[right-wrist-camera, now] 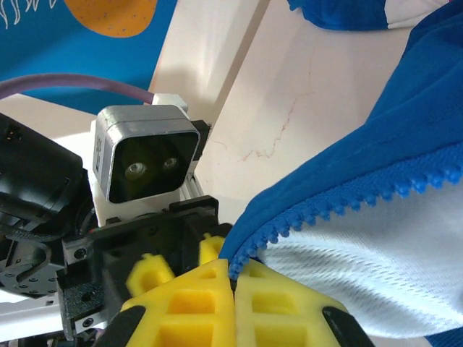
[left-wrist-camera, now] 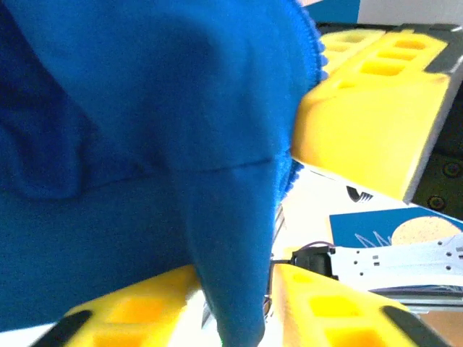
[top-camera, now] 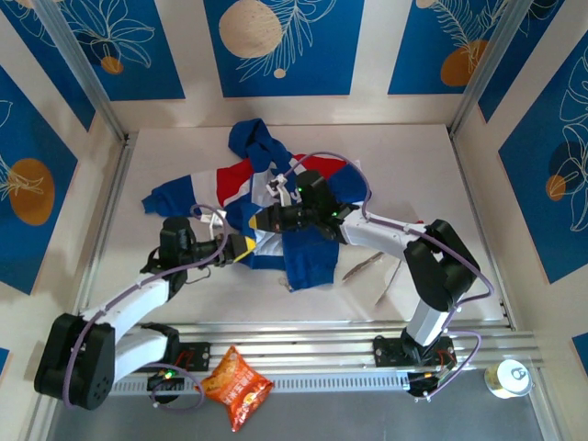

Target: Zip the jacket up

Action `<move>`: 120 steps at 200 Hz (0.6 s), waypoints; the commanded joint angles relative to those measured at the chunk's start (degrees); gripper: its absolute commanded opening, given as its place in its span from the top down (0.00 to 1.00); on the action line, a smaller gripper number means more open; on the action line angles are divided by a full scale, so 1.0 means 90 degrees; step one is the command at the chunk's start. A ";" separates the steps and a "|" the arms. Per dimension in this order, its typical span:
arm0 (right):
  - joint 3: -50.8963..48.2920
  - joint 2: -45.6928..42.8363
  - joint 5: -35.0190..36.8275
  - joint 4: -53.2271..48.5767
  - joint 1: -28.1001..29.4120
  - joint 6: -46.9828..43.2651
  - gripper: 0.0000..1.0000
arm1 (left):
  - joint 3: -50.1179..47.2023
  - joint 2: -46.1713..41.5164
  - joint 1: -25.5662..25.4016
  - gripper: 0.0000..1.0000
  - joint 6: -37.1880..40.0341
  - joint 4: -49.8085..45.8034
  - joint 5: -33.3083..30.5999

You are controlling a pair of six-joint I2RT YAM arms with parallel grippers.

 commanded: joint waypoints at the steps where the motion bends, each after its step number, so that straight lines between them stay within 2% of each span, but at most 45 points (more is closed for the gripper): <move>1: 0.0139 -0.0039 0.0331 -0.0333 0.0035 0.0123 1.00 | 0.0263 -0.0451 0.0184 0.52 0.0602 -0.0790 -0.0038; 17: 0.0275 -0.0060 0.0584 -0.0830 0.0016 0.0192 1.00 | 0.0330 -0.0820 0.0236 0.44 0.1047 -0.1381 -0.0276; 35: 0.0365 -0.0001 0.0566 -0.1080 -0.0013 0.0355 1.00 | 0.0370 -0.0995 0.0252 0.42 0.1394 -0.1697 -0.0374; 90: 0.0557 0.0167 0.0367 -0.1115 0.0001 0.0527 1.00 | 0.0192 -0.0379 0.0254 0.43 0.0685 -0.0318 -0.0014; 120: 0.0642 0.0246 0.0309 -0.1302 0.0016 0.0495 1.00 | 0.0358 -0.0236 0.0270 0.43 0.0840 -0.0527 0.0073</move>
